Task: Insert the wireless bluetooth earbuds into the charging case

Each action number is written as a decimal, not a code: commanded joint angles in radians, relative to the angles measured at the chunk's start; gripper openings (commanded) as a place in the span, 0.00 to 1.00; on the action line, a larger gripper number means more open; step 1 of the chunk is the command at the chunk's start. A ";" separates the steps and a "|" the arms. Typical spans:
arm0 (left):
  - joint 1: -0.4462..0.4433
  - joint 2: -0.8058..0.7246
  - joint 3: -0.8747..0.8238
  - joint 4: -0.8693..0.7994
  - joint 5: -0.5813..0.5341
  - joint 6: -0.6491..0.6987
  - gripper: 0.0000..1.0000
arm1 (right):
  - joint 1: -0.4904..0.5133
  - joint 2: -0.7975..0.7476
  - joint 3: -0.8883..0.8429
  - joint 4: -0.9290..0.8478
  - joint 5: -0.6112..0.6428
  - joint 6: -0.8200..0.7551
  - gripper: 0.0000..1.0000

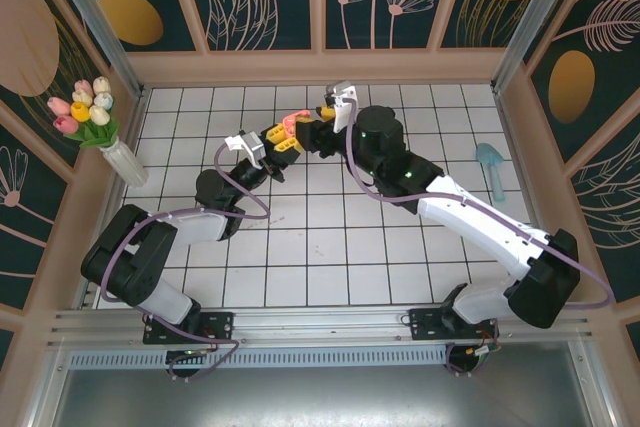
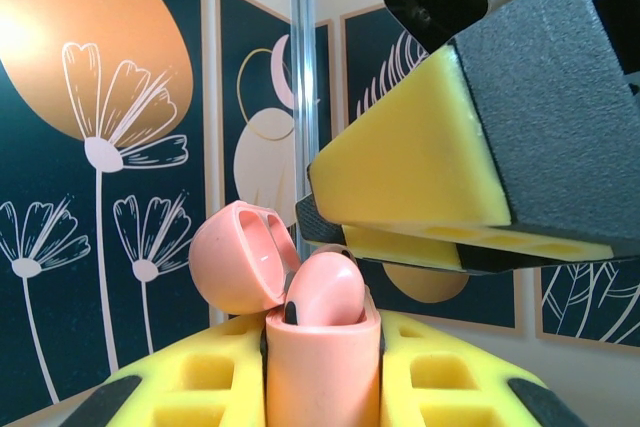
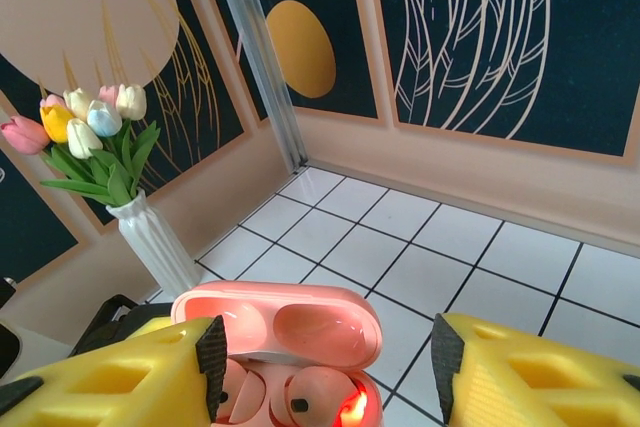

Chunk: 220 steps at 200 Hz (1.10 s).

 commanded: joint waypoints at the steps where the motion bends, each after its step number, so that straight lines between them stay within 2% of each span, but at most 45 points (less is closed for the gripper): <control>1: -0.006 -0.002 0.026 0.103 0.007 -0.013 0.00 | 0.003 -0.033 0.035 0.019 -0.034 0.022 0.60; 43: -0.007 -0.003 0.022 0.104 0.004 -0.011 0.00 | -0.003 -0.041 0.043 0.034 -0.051 0.051 0.60; 77: -0.007 -0.005 0.015 0.104 0.010 -0.004 0.00 | -0.030 -0.069 0.061 0.049 -0.050 0.132 0.62; 117: -0.007 0.001 0.009 0.093 0.035 0.012 0.00 | -0.137 0.015 0.288 -0.216 -0.059 0.226 0.60; 134: -0.007 0.004 0.008 0.081 0.055 0.020 0.00 | -0.186 0.104 0.423 -0.377 -0.092 0.238 0.56; 156: -0.007 0.007 0.010 0.048 0.083 0.040 0.00 | -0.215 0.226 0.574 -0.539 -0.125 0.228 0.44; 183: -0.006 0.010 0.016 0.008 0.111 0.056 0.00 | -0.225 0.367 0.741 -0.687 -0.162 0.199 0.31; 220: -0.007 0.022 0.031 -0.017 0.125 0.055 0.00 | -0.220 0.511 0.909 -0.836 -0.219 0.164 0.22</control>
